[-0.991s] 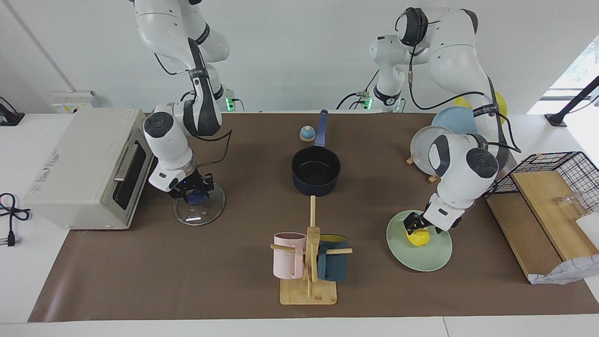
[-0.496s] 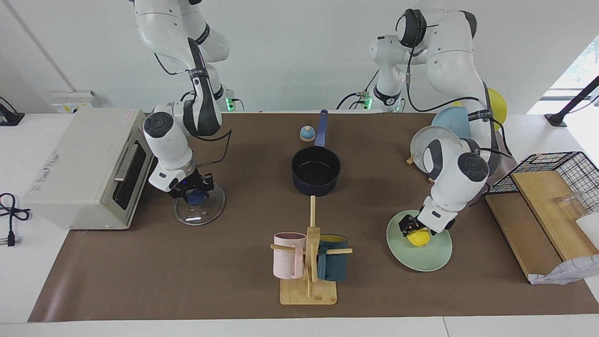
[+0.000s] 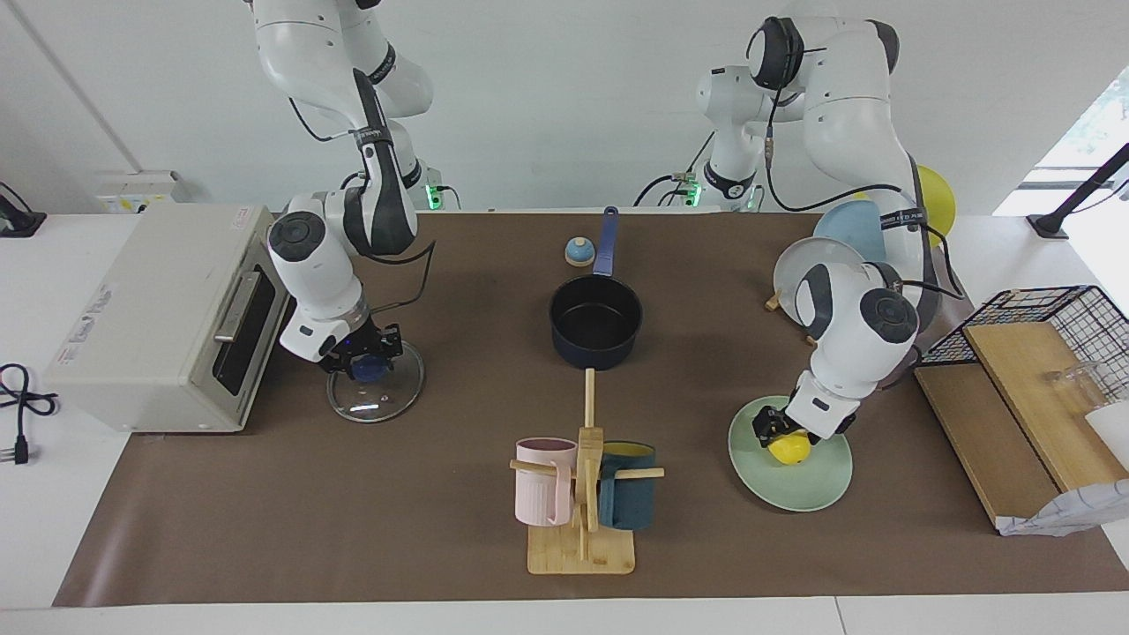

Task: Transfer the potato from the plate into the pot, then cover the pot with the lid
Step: 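Grasp the yellow potato with the left gripper while the right gripper grips the lid, then carry the potato over the black pot and release it inside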

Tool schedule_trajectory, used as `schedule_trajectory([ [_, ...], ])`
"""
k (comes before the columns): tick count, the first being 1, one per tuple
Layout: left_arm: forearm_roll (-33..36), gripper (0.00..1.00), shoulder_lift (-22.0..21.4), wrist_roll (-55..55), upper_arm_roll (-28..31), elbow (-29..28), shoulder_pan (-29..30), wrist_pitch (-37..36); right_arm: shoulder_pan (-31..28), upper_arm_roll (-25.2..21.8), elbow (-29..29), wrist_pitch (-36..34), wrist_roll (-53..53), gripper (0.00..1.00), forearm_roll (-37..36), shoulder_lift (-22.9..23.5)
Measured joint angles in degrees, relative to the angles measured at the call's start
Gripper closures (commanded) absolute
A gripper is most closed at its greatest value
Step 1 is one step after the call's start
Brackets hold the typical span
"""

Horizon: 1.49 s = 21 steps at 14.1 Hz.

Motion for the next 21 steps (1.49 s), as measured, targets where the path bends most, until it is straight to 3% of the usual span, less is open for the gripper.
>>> schedule_trajectory([
  [3, 0.0, 1.0, -0.2, 0.0, 0.0, 0.6, 0.0, -0.5, 0.1, 1.2, 8.0, -10.4, -0.4, 1.0, 0.0, -0.4],
  [6, -0.4, 1.0, -1.5, -0.6, -0.2, 6.2, -0.1, -8.6, 0.7, 2.4, 18.0, -22.0, -0.4, 1.0, 0.0, -1.7],
  [9, -2.0, 1.0, -9.3, -4.8, -0.7, 9.9, -1.2, -20.4, 0.9, 2.7, 24.1, -30.8, -0.4, 1.0, 0.0, -3.2],
  [12, -2.3, 1.0, -19.1, -12.3, -1.1, 6.1, -7.1, -28.1, 0.9, 2.7, 26.9, -34.9, -0.4, 1.0, 0.0, -3.7],
  [14, -2.3, 1.0, -23.0, -18.2, -1.2, 0.4, -13.1, -26.6, 1.0, 2.8, 27.2, -35.1, -0.4, 1.0, 0.0, -3.7],
  [16, -2.3, 1.0, -24.6, -21.6, -1.3, -6.0, -18.3, -20.5, 2.1, 2.9, 27.2, -35.1, -0.3, 1.0, 0.0, -3.6],
  [21, -2.3, 1.0, -24.2, -23.6, -1.3, -21.2, -26.6, -2.6, 2.9, 2.8, 27.2, -35.0, 0.1, 1.0, 0.0, -3.5],
])
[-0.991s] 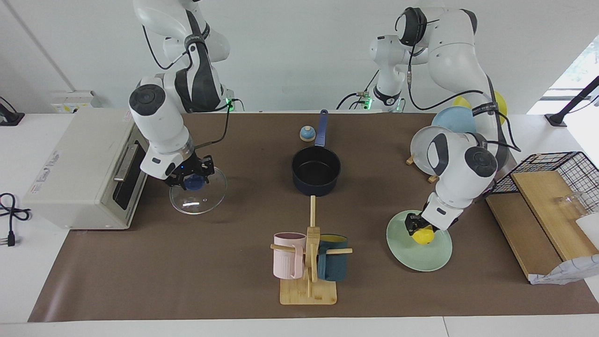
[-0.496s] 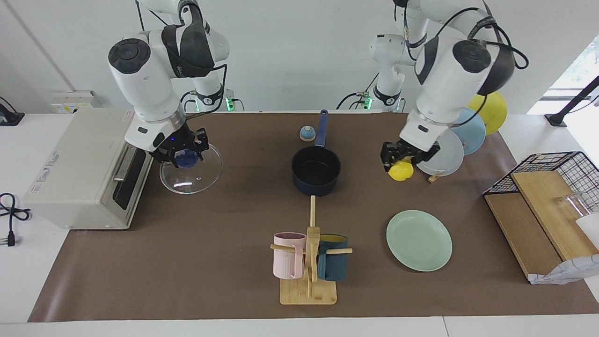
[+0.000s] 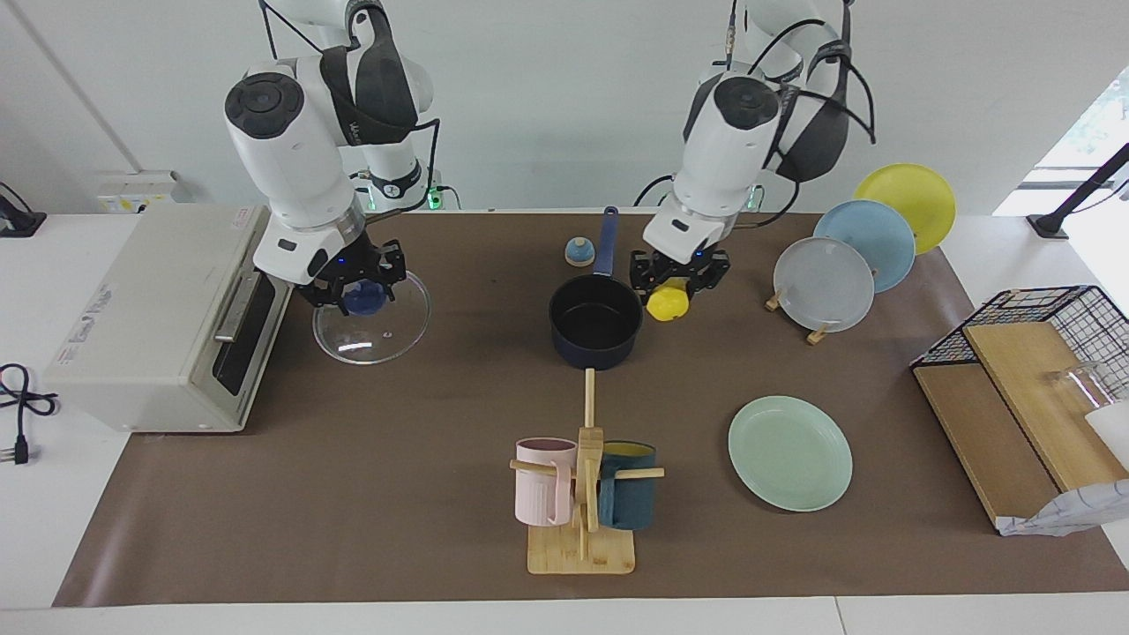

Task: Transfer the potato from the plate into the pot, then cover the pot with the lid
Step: 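Carry the potato over the black pot and release it inside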

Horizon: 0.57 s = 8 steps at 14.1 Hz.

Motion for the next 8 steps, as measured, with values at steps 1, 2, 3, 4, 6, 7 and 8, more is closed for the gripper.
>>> schedule_trajectory([
  [1, 0.0, 1.0, 0.3, 0.0, 0.0, -1.8, -0.6, 1.9, 0.0, -0.1, 0.0, 0.1, 0.0, 1.0, 0.0, 0.0],
  [2, 0.0, 1.0, 0.5, 0.0, 0.1, -2.9, -1.0, 3.0, 0.0, -0.1, 0.0, 0.2, 0.0, 1.0, 0.0, 0.0],
  [3, 0.0, 1.0, 0.8, 0.0, 0.2, -3.5, -1.5, 3.8, 0.0, 0.0, 0.0, 0.3, 0.0, 1.0, 0.0, 0.1],
  [4, 0.0, 1.0, 1.2, 0.0, 0.2, -3.8, -2.1, 4.4, 0.1, 0.0, 0.0, 0.5, 0.0, 1.0, 0.0, 0.1],
  [6, 0.0, 1.0, 2.3, 0.0, 0.2, -4.1, -3.3, 5.6, 0.1, 0.0, 0.0, 0.9, 0.0, 1.0, 0.0, 0.1],
  [7, 0.0, 1.0, 2.9, -0.1, 0.3, -4.2, -3.8, 6.2, 0.1, 0.0, 0.0, 1.0, 0.0, 1.0, 0.0, 0.1],
  [8, 0.0, 1.0, 3.6, -0.1, 0.3, -4.4, -4.3, 6.9, 0.1, 0.0, 0.0, 1.0, 0.0, 1.0, 0.0, 0.2],
])
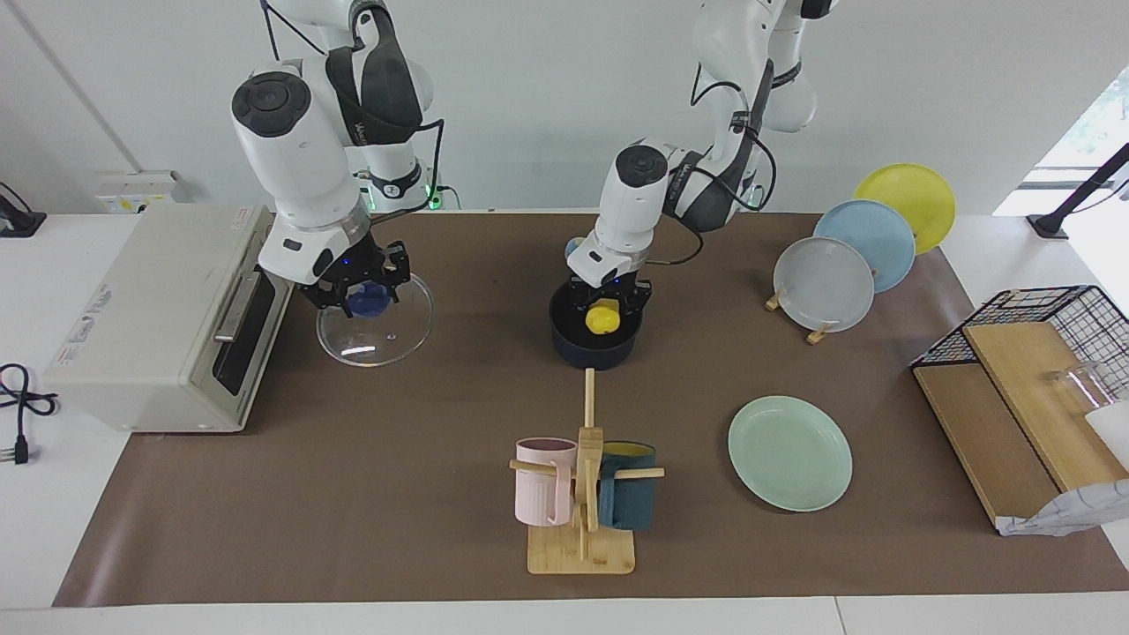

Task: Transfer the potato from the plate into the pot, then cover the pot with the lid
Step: 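Carry the potato over the black pot and release it inside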

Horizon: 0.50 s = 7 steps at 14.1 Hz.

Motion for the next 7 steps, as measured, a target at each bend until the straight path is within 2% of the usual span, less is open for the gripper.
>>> schedule_trajectory([
  [4, 1.2, 1.0, 2.8, 0.0, 0.0, -0.3, -1.0, 1.8, -0.2, -0.1, 0.0, 0.0, 0.0, 1.0, 0.0, 0.0],
  [7, 1.3, 1.0, 3.2, 0.0, 0.0, -1.0, -1.2, 2.0, -0.2, -0.1, 0.0, 0.1, 0.0, 1.0, 0.0, 0.0],
])
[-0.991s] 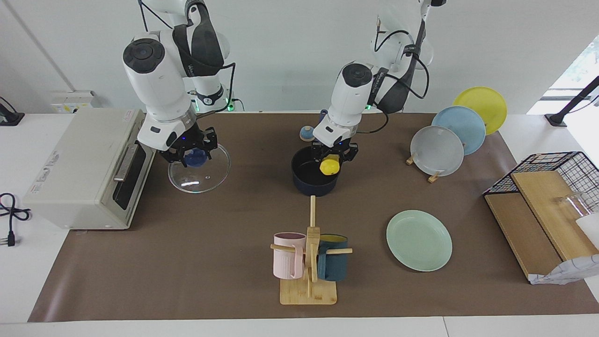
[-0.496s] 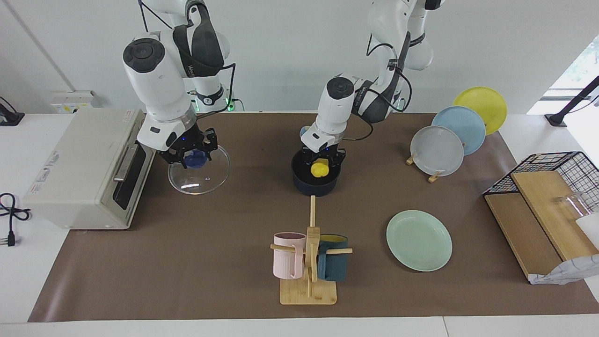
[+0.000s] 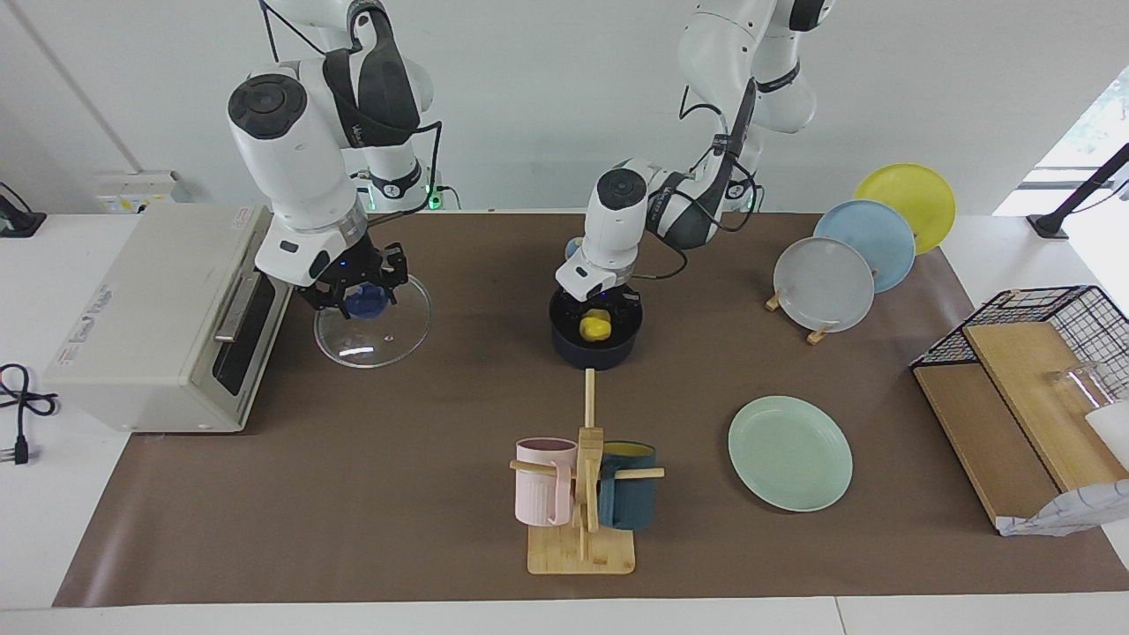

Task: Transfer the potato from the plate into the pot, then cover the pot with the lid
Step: 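Carry the potato over the black pot and release it inside, then withdraw the left gripper while the right gripper lifts the glass lid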

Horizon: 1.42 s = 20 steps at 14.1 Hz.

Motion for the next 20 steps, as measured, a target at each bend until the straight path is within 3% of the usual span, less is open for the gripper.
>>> schedule_trajectory([
  [2, 0.0, 1.0, 0.0, 0.0, 0.0, -1.1, -0.4, 1.1, 0.1, 0.0, 0.0, 0.0, 0.0, 1.0, 0.0, 0.0],
  [4, 0.1, 0.01, -0.3, 0.0, 0.0, -1.7, -0.5, 2.1, 0.1, 0.0, 0.0, 0.0, 0.0, 1.0, 0.0, 0.0],
  [8, 0.0, 0.0, -0.9, 0.2, 0.3, -0.2, -0.3, -0.2, 0.2, 0.2, 0.0, 0.0, 1.7, 1.0, 0.0, 0.0],
  [10, 0.0, 0.0, -3.1, 0.8, 0.9, 6.0, 1.9, -11.3, 0.8, 0.3, 0.0, 0.0, 2.4, 1.0, 0.0, 0.0],
  [12, -1.0, 0.0, -5.9, 2.2, 1.1, 13.5, 6.3, -21.1, 1.8, 0.4, 0.0, 0.0, 4.3, 1.0, 0.0, 0.0],
  [15, -1.6, 0.0, -9.5, 3.6, 1.6, 22.3, 14.3, -28.0, 4.9, 0.6, 0.0, 0.5, 9.5, 1.0, 0.1, 0.0],
  [20, -1.6, 0.0, -11.8, 23.8, 2.3, 24.2, 31.5, -32.4, 18.8, 0.9, 2.6, 3.0, 29.9, 1.0, 0.2, 2.1],
])
